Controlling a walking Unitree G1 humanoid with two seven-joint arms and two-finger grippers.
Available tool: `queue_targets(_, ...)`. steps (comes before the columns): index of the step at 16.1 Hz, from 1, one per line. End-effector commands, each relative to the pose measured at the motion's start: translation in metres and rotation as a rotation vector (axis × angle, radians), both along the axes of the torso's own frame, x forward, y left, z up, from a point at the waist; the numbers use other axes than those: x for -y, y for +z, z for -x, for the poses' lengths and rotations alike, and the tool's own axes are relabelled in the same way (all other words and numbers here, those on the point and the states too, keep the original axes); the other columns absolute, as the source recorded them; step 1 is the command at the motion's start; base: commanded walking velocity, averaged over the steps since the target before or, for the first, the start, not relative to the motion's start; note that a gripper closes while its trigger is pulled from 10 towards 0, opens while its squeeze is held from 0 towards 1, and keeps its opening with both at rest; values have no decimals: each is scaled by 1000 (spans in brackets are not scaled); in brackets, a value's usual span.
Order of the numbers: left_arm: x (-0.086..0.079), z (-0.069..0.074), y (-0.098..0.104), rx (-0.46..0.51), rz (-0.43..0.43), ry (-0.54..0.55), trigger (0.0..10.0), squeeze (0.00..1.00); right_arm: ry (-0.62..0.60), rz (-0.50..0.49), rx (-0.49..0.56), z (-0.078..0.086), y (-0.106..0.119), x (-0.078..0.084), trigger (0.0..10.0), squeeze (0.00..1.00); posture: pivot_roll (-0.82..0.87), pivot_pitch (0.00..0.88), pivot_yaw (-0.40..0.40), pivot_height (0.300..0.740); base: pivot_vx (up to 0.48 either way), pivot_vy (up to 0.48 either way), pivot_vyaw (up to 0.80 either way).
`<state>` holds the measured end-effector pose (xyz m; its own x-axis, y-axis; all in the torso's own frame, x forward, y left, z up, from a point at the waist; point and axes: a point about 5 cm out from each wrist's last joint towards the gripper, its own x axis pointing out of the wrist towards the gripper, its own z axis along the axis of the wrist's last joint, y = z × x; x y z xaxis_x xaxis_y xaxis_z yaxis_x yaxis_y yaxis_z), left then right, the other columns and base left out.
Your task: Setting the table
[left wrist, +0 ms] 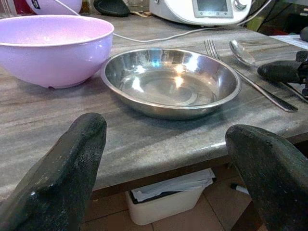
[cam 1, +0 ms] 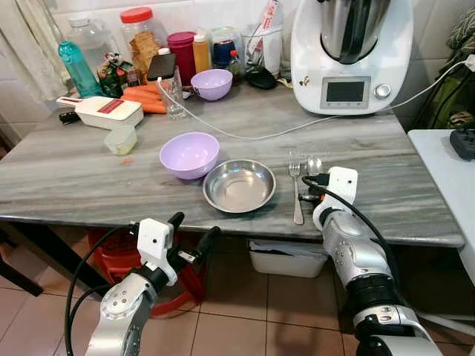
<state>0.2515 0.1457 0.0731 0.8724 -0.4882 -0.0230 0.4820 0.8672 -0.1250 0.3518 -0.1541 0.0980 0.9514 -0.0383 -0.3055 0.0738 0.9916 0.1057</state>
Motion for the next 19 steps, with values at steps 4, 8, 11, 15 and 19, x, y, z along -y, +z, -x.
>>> queue_targets(4, -2, 0, -1, -10, -14, 0, 10000, 0, 23, 29, 29, -4, 5, -5, 10000, 1000, -86, 4, 107, 740, 0, 0, 0)
queue_targets(8, -1, 0, -1, -11, -16, -1, 10000, 0, 32, 28, 23, -3, 1, -7, 10000, 1000, -87, 5, 106, 740, 0, 0, 0)
queue_targets(11, -1, -1, -1, -10, -19, 0, 10000, 0, 28, 28, 32, -4, 3, -5, 10000, 1000, -87, 5, 110, 740, 0, 0, 0)
queue_targets(15, -1, -5, 4, 9, -15, 8, 10000, 0, 27, 27, 81, -5, 11, -6, 10000, 1000, -84, 0, 112, 740, 0, 0, 0)
queue_targets(19, -2, -8, 8, 32, -12, 18, 10000, 0, 44, 51, 223, -5, 32, -10, 10000, 1000, -84, 0, 114, 740, 0, 0, 0)
